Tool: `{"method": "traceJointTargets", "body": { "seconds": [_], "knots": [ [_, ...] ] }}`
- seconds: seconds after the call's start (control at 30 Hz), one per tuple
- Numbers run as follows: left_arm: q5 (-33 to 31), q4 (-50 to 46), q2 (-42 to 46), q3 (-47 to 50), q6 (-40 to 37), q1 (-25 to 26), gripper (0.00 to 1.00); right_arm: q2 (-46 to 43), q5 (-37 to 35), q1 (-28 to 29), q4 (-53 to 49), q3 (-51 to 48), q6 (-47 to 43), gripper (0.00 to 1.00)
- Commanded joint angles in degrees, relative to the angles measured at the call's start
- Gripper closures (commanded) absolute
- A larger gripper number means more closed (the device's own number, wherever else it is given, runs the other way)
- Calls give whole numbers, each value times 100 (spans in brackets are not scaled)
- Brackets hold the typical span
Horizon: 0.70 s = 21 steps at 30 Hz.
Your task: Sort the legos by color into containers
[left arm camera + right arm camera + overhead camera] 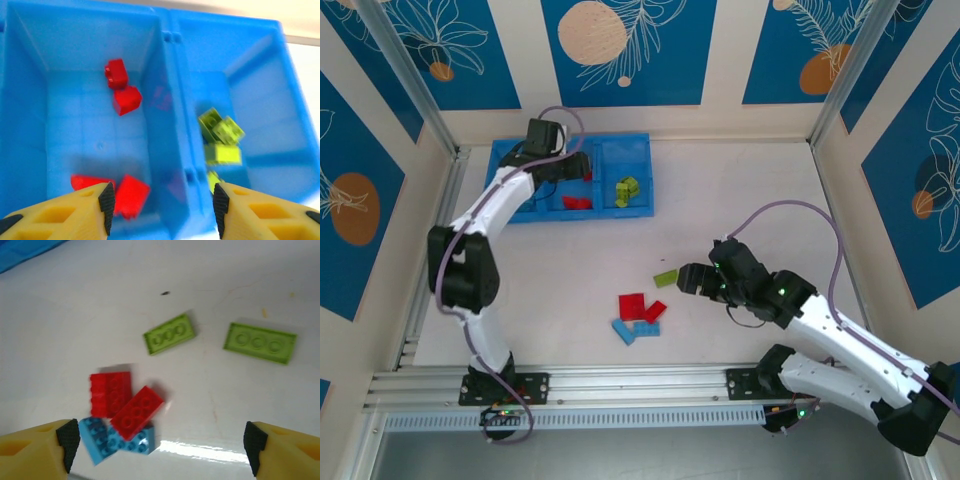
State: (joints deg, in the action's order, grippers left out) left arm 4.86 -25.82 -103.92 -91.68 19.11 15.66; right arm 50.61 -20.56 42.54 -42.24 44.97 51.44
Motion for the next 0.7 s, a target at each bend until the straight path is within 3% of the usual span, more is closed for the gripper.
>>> {"method": "traceJointTargets", "body": {
  "seconds": [0.0,0.13,0.27,0.33,0.53,0.67],
  "knots": [
    [486,339,1439,827,-132,511,45,506,-297,-497,-243,70,67,9],
    [130,678,2833,2232,-612,1600,45,1356,-138,-1109,63,129,-401,4],
    [63,1212,3698,3560,-1105,2534,44,2232,46,-1417,406,350,-755,3],
    [49,1424,4019,4104,-1552,2912,38,2701,6,-1504,486,486,-761,3],
    [-96,2276,4697,5394,-2174,3228,7,3704,227,-1521,593,706,-592,3],
    [-215,2653,4908,5797,-2168,3231,0,3962,181,-1469,559,635,-363,5]
  ]
}}
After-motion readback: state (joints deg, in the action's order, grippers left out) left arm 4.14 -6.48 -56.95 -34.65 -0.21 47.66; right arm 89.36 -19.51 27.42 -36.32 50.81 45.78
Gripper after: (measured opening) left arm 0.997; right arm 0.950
